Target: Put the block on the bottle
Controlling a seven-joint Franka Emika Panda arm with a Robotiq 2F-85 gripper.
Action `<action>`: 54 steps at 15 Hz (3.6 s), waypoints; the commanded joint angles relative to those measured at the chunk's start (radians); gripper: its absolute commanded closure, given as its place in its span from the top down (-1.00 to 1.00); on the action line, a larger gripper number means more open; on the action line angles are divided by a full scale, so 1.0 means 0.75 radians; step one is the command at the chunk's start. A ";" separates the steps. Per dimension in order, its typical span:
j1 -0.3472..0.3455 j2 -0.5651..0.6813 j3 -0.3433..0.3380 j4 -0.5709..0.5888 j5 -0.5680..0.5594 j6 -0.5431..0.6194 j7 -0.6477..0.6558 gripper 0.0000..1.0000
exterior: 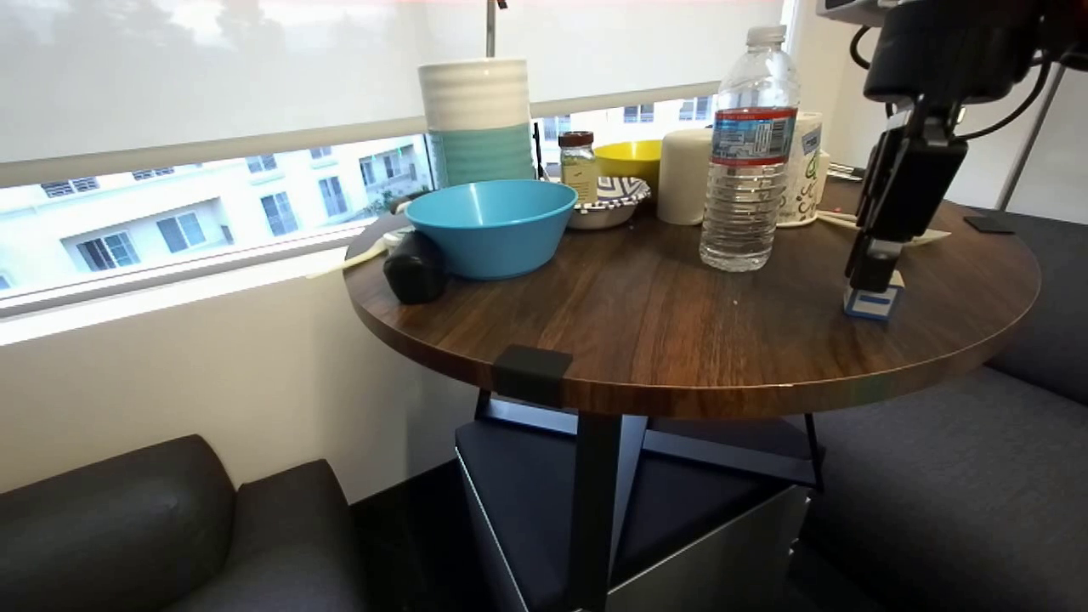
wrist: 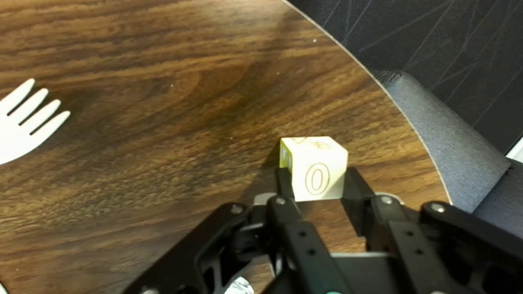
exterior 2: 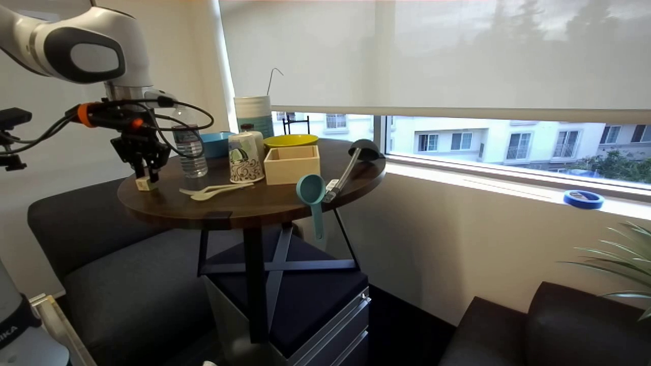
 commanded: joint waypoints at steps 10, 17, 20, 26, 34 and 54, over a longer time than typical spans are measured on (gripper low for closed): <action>-0.071 -0.182 0.054 0.352 -0.216 -0.373 0.044 -0.80; -0.066 -0.018 0.083 0.663 -0.267 -0.365 0.033 -0.80; -0.052 -0.063 0.067 0.611 -0.236 -0.344 0.020 -0.30; -0.053 0.005 0.073 0.646 -0.234 -0.315 0.024 -0.80; -0.053 0.100 0.058 0.721 -0.232 -0.277 -0.006 -0.80; -0.059 0.206 0.045 0.827 -0.224 -0.401 -0.056 -0.80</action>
